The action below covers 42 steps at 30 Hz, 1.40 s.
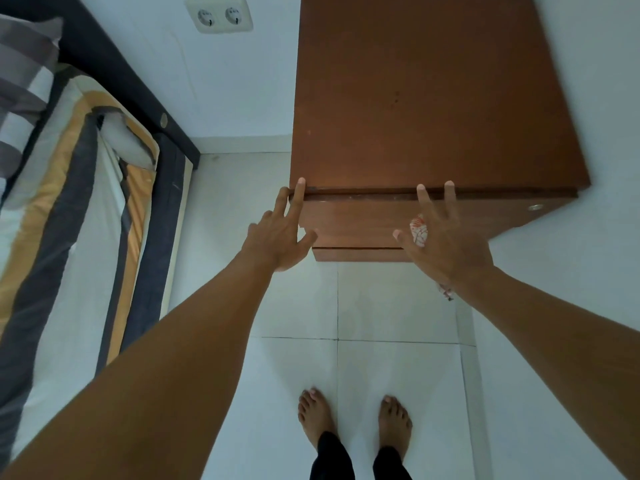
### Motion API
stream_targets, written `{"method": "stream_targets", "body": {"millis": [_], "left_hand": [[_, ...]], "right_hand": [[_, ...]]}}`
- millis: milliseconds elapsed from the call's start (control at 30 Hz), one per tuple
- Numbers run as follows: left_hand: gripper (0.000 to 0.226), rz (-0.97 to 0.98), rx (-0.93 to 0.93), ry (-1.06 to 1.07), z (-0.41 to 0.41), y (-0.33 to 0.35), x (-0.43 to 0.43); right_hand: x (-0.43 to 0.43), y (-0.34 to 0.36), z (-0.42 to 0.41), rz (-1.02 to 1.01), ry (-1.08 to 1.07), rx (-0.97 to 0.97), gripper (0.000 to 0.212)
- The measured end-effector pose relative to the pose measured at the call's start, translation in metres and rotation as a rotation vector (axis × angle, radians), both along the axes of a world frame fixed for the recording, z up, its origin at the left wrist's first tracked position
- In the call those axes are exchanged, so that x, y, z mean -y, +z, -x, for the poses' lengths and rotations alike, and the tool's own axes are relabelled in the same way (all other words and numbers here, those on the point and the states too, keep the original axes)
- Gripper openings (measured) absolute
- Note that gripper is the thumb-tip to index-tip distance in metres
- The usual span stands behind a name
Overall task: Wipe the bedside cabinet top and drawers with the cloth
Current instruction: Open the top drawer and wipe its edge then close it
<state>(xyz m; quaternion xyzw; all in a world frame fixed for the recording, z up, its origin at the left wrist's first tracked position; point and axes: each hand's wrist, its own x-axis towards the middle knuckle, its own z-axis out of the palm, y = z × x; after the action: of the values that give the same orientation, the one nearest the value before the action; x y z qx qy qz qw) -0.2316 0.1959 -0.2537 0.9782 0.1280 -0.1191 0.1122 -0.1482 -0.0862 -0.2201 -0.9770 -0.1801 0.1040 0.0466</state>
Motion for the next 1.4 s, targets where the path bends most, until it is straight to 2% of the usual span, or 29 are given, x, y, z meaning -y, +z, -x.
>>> {"method": "stream_targets", "body": {"millis": [67,167,267,400,500,633,900,1067,1233,1400], "left_hand": [[0.093,-0.027,-0.037,0.009,-0.002,0.003,0.001],[0.087,0.002,0.004,0.077,-0.005,0.004,0.010],[0.076,0.017,0.143,0.192,-0.016,0.002,0.018],[0.070,-0.021,0.313,0.367,-0.030,0.001,0.024],[0.074,0.041,0.303,0.511,-0.038,-0.001,0.026],[0.062,0.115,0.304,0.522,-0.039,-0.003,0.030],[0.056,0.133,0.303,0.461,-0.039,0.005,0.024],[0.068,0.091,0.303,0.249,-0.009,-0.010,0.035],[0.071,0.146,0.296,0.015,0.009,-0.018,0.013],[0.080,0.085,0.225,-0.113,0.015,-0.018,-0.004]], "right_hand": [[0.000,-0.001,0.000,0.012,0.006,0.007,0.091],[0.002,-0.007,-0.004,0.040,0.028,0.022,0.092],[0.003,-0.012,-0.007,0.051,0.057,0.016,0.096],[0.004,-0.008,-0.002,-0.003,0.018,0.037,0.090],[0.005,-0.008,-0.002,0.004,0.032,0.045,0.090],[0.004,-0.006,-0.003,0.016,0.044,0.049,0.090],[0.005,-0.005,-0.002,-0.009,0.032,0.020,0.090],[0.005,-0.005,-0.002,0.011,0.045,0.040,0.091],[0.005,-0.006,-0.003,0.015,0.044,0.035,0.091],[0.004,-0.007,-0.001,0.000,0.036,0.033,0.090]]}}
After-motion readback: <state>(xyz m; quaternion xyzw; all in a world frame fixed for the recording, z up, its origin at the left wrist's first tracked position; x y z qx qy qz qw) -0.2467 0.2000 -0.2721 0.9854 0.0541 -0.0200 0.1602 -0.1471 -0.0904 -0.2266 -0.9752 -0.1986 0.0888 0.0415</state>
